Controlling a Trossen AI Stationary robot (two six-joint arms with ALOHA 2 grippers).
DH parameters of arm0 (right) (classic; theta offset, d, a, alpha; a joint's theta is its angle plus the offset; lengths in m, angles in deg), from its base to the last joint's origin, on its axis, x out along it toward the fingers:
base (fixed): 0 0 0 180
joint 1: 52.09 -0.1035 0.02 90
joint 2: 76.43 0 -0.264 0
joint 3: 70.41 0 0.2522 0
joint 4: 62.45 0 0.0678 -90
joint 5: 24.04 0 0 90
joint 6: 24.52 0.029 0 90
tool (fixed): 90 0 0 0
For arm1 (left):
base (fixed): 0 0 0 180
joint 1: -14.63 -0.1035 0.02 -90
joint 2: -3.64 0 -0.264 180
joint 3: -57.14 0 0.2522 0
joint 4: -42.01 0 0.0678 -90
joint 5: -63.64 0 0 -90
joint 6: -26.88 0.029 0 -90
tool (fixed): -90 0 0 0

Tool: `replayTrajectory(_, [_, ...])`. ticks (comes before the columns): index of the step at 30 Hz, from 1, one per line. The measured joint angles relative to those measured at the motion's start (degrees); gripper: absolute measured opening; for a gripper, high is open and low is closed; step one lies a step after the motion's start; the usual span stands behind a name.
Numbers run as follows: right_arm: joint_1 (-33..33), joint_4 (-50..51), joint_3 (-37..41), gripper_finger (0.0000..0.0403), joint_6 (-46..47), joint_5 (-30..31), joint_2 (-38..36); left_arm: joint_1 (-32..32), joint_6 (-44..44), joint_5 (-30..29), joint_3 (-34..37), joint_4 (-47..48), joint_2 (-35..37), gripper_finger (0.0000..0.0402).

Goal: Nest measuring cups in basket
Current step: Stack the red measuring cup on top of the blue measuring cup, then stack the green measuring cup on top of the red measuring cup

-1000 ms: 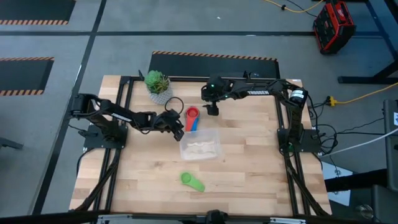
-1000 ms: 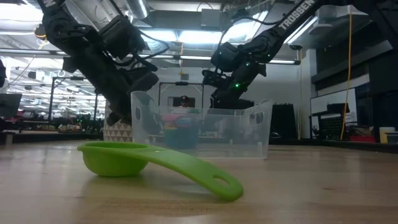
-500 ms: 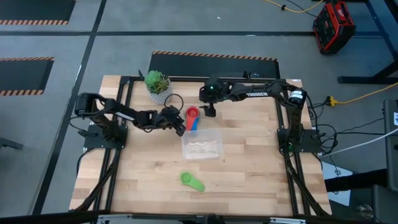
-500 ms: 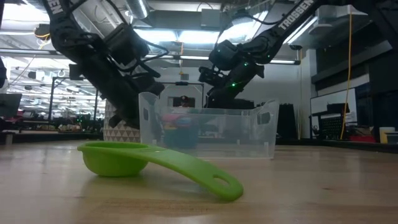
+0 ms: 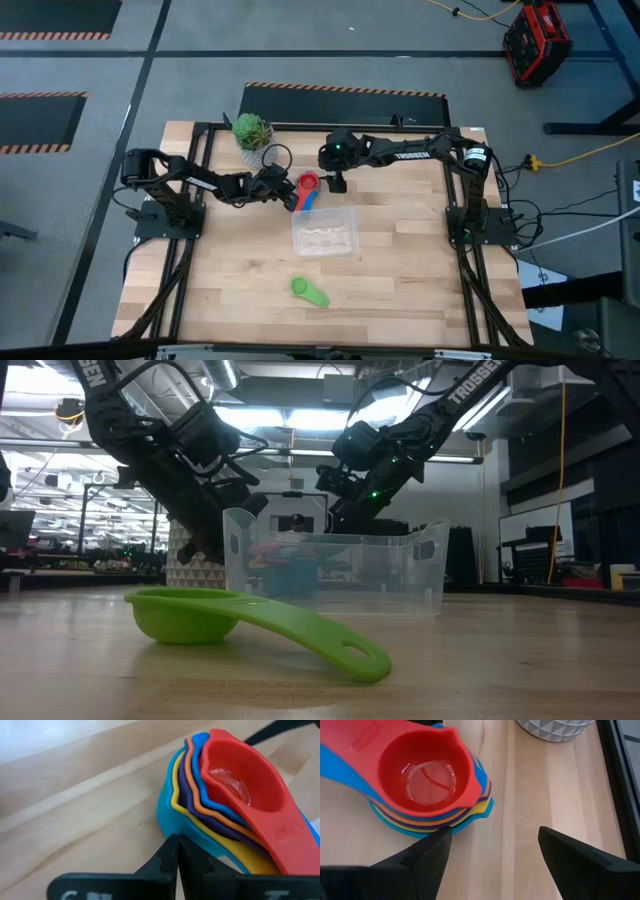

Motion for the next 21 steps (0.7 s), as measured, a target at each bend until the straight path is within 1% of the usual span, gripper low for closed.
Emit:
replayTrajectory(10, [-0.1,3.2,0.0,0.0305,1.5,-0.6,0.0,-3.8,0.2,-0.1,0.0,-2.2,0.0,0.0006])
replayTrajectory(14, [-0.1,3.2,0.0,0.0305,1.5,-0.3,0.0,-5.2,3.5,-0.4,0.0,-3.0,0.0,0.0001])
replayTrajectory(18, [-0.1,3.5,-0.4,0.0305,1.5,-0.2,0.0,-5.7,5.0,-2.9,0.0,-3.0,0.0,0.0005])
replayTrajectory(21, [-0.1,4.6,-1.3,0.0305,1.5,-0.2,0.0,-5.9,7.5,-3.6,0.0,-2.9,0.0,0.0003])
